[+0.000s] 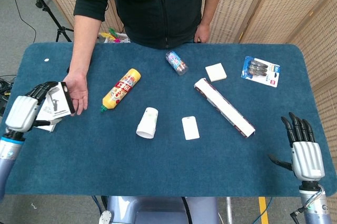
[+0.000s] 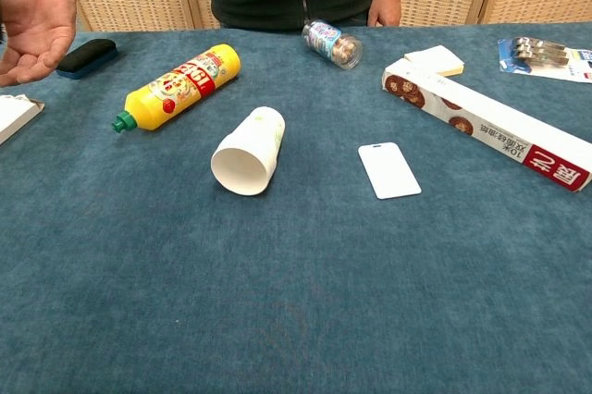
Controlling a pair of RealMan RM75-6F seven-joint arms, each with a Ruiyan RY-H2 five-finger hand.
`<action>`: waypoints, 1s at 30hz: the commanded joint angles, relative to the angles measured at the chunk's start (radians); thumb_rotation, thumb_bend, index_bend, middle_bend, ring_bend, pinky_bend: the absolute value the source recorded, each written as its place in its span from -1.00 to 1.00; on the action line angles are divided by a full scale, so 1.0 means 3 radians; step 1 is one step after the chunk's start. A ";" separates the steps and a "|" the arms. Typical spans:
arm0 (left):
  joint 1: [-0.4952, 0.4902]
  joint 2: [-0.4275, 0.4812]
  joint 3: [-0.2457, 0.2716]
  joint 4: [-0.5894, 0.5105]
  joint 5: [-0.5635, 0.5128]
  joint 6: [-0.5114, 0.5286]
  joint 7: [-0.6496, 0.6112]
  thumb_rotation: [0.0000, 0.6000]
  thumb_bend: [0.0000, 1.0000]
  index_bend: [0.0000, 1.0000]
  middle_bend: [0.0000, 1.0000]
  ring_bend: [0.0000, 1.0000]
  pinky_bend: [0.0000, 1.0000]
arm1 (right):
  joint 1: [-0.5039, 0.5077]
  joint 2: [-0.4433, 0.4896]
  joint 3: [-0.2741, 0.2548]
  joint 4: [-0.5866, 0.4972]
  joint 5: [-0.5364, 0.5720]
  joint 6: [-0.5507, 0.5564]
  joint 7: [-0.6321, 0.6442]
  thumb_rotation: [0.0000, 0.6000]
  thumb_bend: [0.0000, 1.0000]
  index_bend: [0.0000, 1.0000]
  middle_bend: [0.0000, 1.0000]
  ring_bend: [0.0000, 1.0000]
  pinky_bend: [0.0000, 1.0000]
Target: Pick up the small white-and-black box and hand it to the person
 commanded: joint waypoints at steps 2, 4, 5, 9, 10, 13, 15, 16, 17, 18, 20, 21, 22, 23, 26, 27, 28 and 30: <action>-0.0116 -0.0076 -0.0033 -0.0149 -0.0182 -0.0284 0.0312 1.00 -1.00 -0.38 -0.83 -0.87 -0.56 | 0.0000 0.0014 0.0010 -0.0004 0.0015 -0.0003 0.0023 1.00 -1.00 -0.99 -1.00 -1.00 -1.00; -0.0111 -0.0070 -0.0063 -0.0239 -0.0244 -0.0293 0.0307 1.00 -1.00 -0.71 -1.00 -1.00 -0.82 | -0.0001 0.0023 0.0016 -0.0003 0.0026 -0.0003 0.0036 1.00 -1.00 -0.99 -1.00 -1.00 -1.00; -0.0102 -0.0064 -0.0076 -0.0264 -0.0261 -0.0270 0.0310 1.00 -1.00 -0.82 -1.00 -1.00 -0.88 | 0.0000 0.0026 0.0018 -0.0004 0.0027 -0.0004 0.0042 1.00 -1.00 -0.99 -1.00 -1.00 -1.00; -0.0068 -0.0057 -0.0096 -0.0288 -0.0297 -0.0203 0.0324 1.00 -1.00 -1.00 -1.00 -1.00 -1.00 | 0.0000 0.0030 0.0017 -0.0006 0.0025 -0.0004 0.0047 1.00 -1.00 -0.99 -1.00 -1.00 -1.00; -0.0059 -0.0044 -0.0096 -0.0301 -0.0307 -0.0201 0.0318 1.00 -1.00 -1.00 -1.00 -1.00 -1.00 | 0.0000 0.0030 0.0015 -0.0008 0.0023 -0.0004 0.0046 1.00 -1.00 -0.99 -1.00 -1.00 -1.00; -0.0036 0.0000 -0.0100 -0.0345 -0.0336 -0.0200 0.0294 1.00 -1.00 -1.00 -1.00 -1.00 -1.00 | 0.0000 0.0029 0.0012 -0.0012 0.0019 -0.0003 0.0041 1.00 -1.00 -0.99 -1.00 -1.00 -1.00; -0.0016 0.0028 -0.0104 -0.0369 -0.0341 -0.0171 0.0269 1.00 -1.00 -1.00 -1.00 -1.00 -1.00 | -0.0002 0.0030 0.0008 -0.0015 0.0013 -0.0001 0.0039 1.00 -1.00 -0.99 -1.00 -1.00 -1.00; -0.0003 0.0047 -0.0103 -0.0384 -0.0338 -0.0153 0.0240 1.00 -1.00 -1.00 -1.00 -1.00 -1.00 | -0.0003 0.0030 0.0007 -0.0017 0.0011 0.0002 0.0037 1.00 -1.00 -0.99 -1.00 -1.00 -1.00; 0.0006 0.0060 -0.0103 -0.0393 -0.0336 -0.0141 0.0221 1.00 -1.00 -1.00 -1.00 -1.00 -1.00 | -0.0004 0.0029 0.0006 -0.0017 0.0010 0.0003 0.0036 1.00 -1.00 -0.99 -1.00 -1.00 -1.00; 0.0026 0.0088 -0.0100 -0.0406 -0.0335 -0.0118 0.0194 1.00 -1.00 -1.00 -1.00 -1.00 -1.00 | -0.0005 0.0029 0.0005 -0.0019 0.0008 0.0006 0.0033 1.00 -1.00 -0.99 -1.00 -1.00 -1.00; 0.0058 0.0134 -0.0097 -0.0430 -0.0337 -0.0085 0.0156 1.00 -1.00 -1.00 -1.00 -1.00 -1.00 | -0.0007 0.0029 0.0003 -0.0023 0.0005 0.0008 0.0030 1.00 -1.00 -0.99 -1.00 -1.00 -1.00; 0.0080 0.0169 -0.0095 -0.0450 -0.0338 -0.0064 0.0125 1.00 -1.00 -1.00 -1.00 -1.00 -1.00 | -0.0008 0.0029 0.0001 -0.0025 0.0002 0.0010 0.0029 1.00 -1.00 -0.99 -1.00 -1.00 -1.00; 0.0097 0.0195 -0.0096 -0.0462 -0.0343 -0.0049 0.0100 1.00 -1.00 -1.00 -1.00 -1.00 -1.00 | -0.0008 0.0029 0.0000 -0.0027 -0.0001 0.0011 0.0027 1.00 -1.00 -0.99 -1.00 -1.00 -1.00; 0.0113 0.0221 -0.0098 -0.0470 -0.0348 -0.0035 0.0078 1.00 -1.00 -1.00 -1.00 -1.00 -1.00 | -0.0009 0.0029 -0.0002 -0.0028 -0.0004 0.0013 0.0026 1.00 -1.00 -0.99 -1.00 -1.00 -1.00; 0.0218 0.0359 -0.0103 -0.0536 -0.0386 0.0057 -0.0027 1.00 -1.00 -1.00 -1.00 -1.00 -1.00 | -0.0011 0.0029 -0.0004 -0.0032 -0.0009 0.0017 0.0021 1.00 -1.00 -0.99 -1.00 -1.00 -1.00; 0.0269 0.0409 -0.0084 -0.0582 -0.0365 0.0116 -0.0054 1.00 -1.00 -1.00 -1.00 -1.00 -1.00 | -0.0011 0.0029 -0.0005 -0.0034 -0.0011 0.0018 0.0020 1.00 -1.00 -0.99 -1.00 -1.00 -1.00; 0.0298 0.0442 -0.0069 -0.0617 -0.0351 0.0145 -0.0065 1.00 -1.00 -1.00 -1.00 -1.00 -1.00 | -0.0011 0.0029 -0.0005 -0.0035 -0.0012 0.0018 0.0018 1.00 -1.00 -0.99 -1.00 -1.00 -1.00; 0.0346 0.0490 -0.0038 -0.0669 -0.0343 0.0168 -0.0058 1.00 -1.00 -1.00 -1.00 -1.00 -1.00 | -0.0011 0.0029 -0.0007 -0.0038 -0.0015 0.0017 0.0015 1.00 -1.00 -0.99 -1.00 -1.00 -1.00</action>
